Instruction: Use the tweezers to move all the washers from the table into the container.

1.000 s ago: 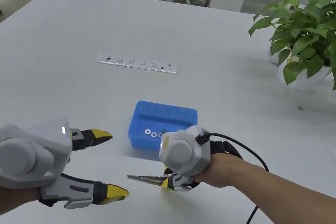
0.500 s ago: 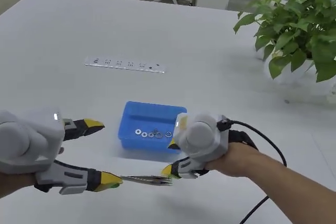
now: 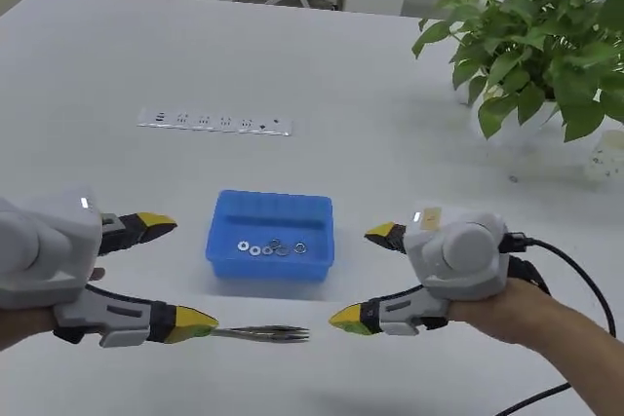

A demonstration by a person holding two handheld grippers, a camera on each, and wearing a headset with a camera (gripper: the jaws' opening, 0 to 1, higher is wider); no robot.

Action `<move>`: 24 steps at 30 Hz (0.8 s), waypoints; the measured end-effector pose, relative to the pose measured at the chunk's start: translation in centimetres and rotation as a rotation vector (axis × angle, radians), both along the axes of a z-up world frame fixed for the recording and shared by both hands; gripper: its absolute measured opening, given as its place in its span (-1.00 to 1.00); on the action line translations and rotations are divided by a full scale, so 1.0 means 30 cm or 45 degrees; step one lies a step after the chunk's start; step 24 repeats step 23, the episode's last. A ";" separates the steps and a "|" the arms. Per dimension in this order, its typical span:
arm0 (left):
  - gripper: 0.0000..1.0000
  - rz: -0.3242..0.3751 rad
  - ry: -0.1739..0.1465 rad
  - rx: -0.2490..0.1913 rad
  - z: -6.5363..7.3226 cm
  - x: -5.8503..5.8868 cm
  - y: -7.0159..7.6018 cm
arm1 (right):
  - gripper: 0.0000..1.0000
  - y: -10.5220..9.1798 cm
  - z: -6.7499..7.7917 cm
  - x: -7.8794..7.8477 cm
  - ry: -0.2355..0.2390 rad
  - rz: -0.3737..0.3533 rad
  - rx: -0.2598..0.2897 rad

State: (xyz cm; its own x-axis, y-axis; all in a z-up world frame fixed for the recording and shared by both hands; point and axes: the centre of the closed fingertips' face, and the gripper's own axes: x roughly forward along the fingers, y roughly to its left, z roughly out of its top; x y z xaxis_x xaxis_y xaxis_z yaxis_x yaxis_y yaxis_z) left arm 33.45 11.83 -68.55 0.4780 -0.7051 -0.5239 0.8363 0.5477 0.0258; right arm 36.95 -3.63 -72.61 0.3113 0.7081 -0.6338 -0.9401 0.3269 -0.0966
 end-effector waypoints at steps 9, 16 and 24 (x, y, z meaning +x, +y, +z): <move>0.85 0.019 0.002 -0.046 0.005 -0.002 0.001 | 0.80 -0.030 0.012 -0.012 0.005 -0.035 0.079; 0.96 0.032 0.013 -0.080 0.007 -0.001 0.002 | 1.00 -0.032 0.045 -0.009 -0.001 -0.060 0.164; 0.98 0.037 0.022 -0.099 0.006 0.001 0.006 | 1.00 -0.057 0.054 -0.019 0.009 -0.089 0.209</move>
